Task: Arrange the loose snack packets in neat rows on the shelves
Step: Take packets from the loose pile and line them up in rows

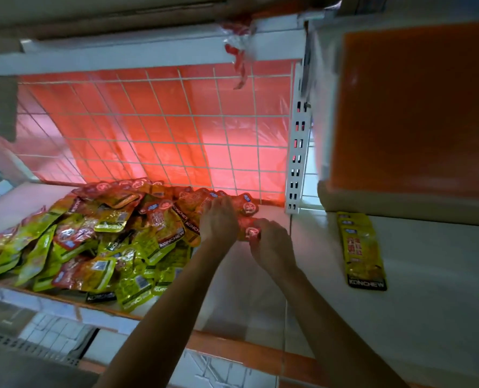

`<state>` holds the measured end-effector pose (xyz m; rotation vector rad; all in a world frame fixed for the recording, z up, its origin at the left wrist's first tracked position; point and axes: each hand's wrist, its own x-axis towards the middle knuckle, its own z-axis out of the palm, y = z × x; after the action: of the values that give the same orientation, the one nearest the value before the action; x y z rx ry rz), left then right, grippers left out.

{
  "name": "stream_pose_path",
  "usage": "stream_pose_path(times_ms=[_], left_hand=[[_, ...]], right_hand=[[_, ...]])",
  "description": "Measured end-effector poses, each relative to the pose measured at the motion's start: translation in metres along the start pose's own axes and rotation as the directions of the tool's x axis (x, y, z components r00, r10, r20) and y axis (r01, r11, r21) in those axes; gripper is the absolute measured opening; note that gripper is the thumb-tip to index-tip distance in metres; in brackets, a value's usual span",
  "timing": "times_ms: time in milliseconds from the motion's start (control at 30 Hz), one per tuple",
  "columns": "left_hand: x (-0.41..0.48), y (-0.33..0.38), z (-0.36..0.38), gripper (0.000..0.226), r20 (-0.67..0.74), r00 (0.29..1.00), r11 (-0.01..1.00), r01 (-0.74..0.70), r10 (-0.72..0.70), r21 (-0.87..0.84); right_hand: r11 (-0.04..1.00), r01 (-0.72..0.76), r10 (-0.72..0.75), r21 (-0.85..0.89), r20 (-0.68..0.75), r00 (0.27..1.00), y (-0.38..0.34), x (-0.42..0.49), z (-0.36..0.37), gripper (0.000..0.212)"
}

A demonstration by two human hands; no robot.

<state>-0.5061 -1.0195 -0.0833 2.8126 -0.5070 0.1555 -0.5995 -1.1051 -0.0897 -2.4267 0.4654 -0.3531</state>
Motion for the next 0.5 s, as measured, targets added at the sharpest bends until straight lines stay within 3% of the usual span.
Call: stream_pose_path(times_ms=[100,267,500], left_hand=[[0.017,-0.015,-0.007,0.027,0.040,0.999,0.999,-0.031,0.033,-0.042],[0.036,-0.027,-0.003,0.037,0.107,0.969,0.968,-0.233,0.223,0.091],[0.039,-0.037,0.003,0.034,0.066,0.960,0.959,-0.277,0.273,0.061]], right_hand=[[0.998,0.011,-0.010,-0.063,0.021,1.000,-0.016,0.005,0.017,0.030],[0.990,-0.093,0.095,-0.110,0.018,0.995,-0.031,0.009,0.034,0.042],[0.968,-0.184,0.180,-0.173,-0.039,0.983,-0.033,0.006,0.045,0.033]])
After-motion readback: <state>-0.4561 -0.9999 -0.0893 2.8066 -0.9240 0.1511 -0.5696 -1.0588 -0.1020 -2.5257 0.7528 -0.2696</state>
